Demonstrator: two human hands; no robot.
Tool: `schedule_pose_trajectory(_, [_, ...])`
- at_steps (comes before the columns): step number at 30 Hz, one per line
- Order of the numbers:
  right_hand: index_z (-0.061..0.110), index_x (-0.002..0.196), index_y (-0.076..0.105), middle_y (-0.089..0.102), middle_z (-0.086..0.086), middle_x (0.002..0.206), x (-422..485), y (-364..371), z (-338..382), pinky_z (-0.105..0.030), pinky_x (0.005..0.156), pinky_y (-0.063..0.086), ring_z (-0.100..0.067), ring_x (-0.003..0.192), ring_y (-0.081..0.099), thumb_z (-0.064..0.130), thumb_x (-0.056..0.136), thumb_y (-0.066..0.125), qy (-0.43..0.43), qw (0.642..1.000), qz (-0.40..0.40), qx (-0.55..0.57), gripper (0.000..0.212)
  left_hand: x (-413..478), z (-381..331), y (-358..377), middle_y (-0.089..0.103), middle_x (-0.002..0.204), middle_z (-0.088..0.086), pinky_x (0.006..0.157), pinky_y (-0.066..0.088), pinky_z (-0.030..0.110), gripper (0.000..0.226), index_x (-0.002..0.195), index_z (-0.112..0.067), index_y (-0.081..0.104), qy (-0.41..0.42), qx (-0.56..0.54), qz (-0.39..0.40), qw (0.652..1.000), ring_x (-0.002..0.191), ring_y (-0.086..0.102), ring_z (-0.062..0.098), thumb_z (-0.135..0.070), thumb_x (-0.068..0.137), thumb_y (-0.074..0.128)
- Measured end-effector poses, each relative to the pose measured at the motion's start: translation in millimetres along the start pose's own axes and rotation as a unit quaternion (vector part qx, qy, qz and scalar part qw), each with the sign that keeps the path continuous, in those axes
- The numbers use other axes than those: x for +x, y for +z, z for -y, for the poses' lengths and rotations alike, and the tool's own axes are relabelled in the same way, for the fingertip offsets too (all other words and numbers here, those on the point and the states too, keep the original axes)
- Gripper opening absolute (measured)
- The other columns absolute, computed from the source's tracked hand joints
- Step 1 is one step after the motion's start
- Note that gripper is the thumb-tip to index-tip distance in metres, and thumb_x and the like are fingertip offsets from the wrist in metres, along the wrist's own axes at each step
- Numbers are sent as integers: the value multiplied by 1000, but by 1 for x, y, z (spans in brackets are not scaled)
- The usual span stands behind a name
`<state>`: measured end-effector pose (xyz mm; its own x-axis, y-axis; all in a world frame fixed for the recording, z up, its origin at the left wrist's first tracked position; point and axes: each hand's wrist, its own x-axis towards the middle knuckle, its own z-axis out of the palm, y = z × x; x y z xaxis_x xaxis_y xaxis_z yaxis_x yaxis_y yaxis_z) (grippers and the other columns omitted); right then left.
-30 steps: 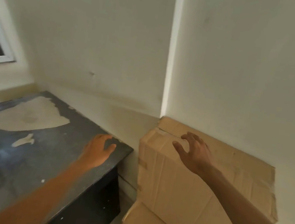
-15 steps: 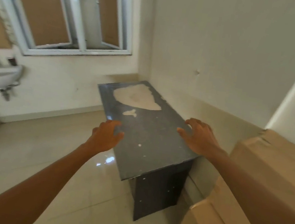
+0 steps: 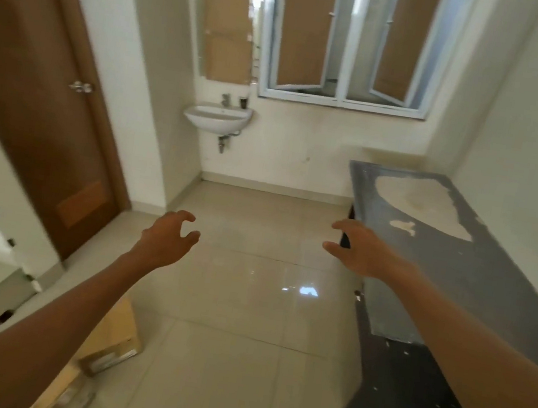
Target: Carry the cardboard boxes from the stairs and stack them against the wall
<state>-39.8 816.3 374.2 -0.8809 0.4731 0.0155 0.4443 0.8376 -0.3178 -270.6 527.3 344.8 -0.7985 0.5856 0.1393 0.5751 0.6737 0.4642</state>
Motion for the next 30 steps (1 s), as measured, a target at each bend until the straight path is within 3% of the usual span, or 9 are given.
schedule_pose_trajectory(9, [19, 146, 35, 31, -2, 155, 68, 59, 128, -42, 113, 30, -21, 140, 34, 55, 94, 47, -168, 983, 78, -8, 65, -107, 113, -68, 54, 134, 12, 102, 42, 42, 41, 128, -12, 55, -198, 18, -71, 977, 122, 51, 30, -30, 91, 59])
schedule_pose_trajectory(13, [16, 147, 34, 31, -3, 155, 85, 79, 173, -41, 113, 31, -21, 140, 33, 55, 93, 47, -243, 964, 111, 1, 68, -145, 137, -92, 53, 135, 11, 102, 40, 48, 41, 128, -16, 55, -271, 40, -105, 956, 125, 49, 31, -32, 90, 58])
schedule_pose_trajectory(25, [17, 150, 29, 31, -6, 155, 119, 92, 274, -43, 113, 33, -24, 140, 35, 49, 93, 54, -398, 903, 149, 62, 70, -238, 139, -117, 48, 140, 11, 104, 39, 50, 44, 131, -14, 51, -417, 59, -182, 889, 127, 46, 30, -32, 92, 58])
schedule_pose_trajectory(30, [18, 151, 27, 27, -4, 157, 120, 102, 294, -40, 114, 30, -22, 142, 30, 47, 94, 53, -436, 880, 179, 56, 69, -262, 129, -114, 52, 136, 11, 101, 42, 43, 42, 129, -12, 54, -454, 54, -223, 861, 118, 54, 27, -29, 91, 60])
